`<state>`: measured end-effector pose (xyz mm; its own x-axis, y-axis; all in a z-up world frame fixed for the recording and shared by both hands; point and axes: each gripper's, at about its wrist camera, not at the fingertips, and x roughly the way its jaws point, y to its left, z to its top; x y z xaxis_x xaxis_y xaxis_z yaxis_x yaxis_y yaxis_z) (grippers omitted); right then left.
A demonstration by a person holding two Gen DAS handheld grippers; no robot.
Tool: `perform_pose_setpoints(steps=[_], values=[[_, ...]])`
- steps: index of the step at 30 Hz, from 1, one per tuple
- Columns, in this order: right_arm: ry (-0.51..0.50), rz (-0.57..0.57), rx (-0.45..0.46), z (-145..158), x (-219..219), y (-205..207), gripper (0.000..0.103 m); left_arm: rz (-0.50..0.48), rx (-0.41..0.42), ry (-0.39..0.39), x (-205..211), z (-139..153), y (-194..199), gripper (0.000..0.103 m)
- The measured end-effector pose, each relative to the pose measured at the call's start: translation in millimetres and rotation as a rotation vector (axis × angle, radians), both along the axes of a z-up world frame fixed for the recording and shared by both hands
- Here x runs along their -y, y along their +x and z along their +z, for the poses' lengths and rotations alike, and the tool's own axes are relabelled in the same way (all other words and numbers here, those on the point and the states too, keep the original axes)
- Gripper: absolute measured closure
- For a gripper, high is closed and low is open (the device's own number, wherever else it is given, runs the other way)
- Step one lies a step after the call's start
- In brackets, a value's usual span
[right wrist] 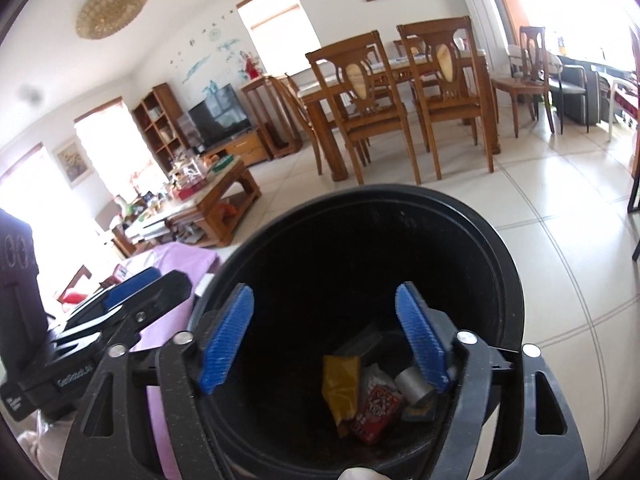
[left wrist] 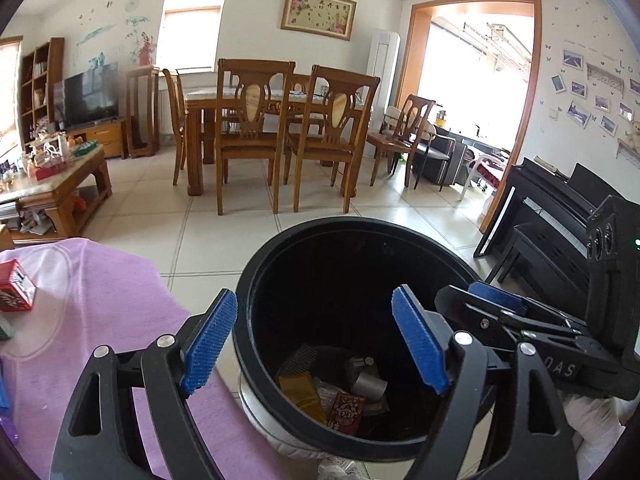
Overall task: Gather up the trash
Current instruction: 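Return both tools to the table toward the remaining trash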
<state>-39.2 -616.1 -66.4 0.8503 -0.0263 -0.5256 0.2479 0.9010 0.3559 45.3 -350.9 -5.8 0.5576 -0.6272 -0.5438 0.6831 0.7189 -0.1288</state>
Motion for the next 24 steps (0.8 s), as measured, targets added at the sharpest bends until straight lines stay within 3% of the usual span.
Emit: perform_pose_setpoints(steps=[2, 8, 18, 24], values=[[-0.005, 0.004, 0.010, 5.3, -6.5, 0.3, 0.022, 0.011, 0.013, -0.003, -10.7, 4.7, -3.4, 0.018], [-0.023, 0.025, 0.035, 18.0, -35.5, 6.3, 0.005, 0.086, 0.031, -0.011, -60.7, 17.3, -5.8, 0.014], [-0.055, 0.151, 0.038, 34.6, -113.4, 50.4, 0.005, 0.279, 0.073, -0.046, -189.5, 33.4, 18.2, 0.011], [-0.098, 0.276, 0.032, 41.6, -177.4, 87.9, 0.005, 0.414, 0.035, -0.032, -269.9, 36.6, 66.0, 0.012]])
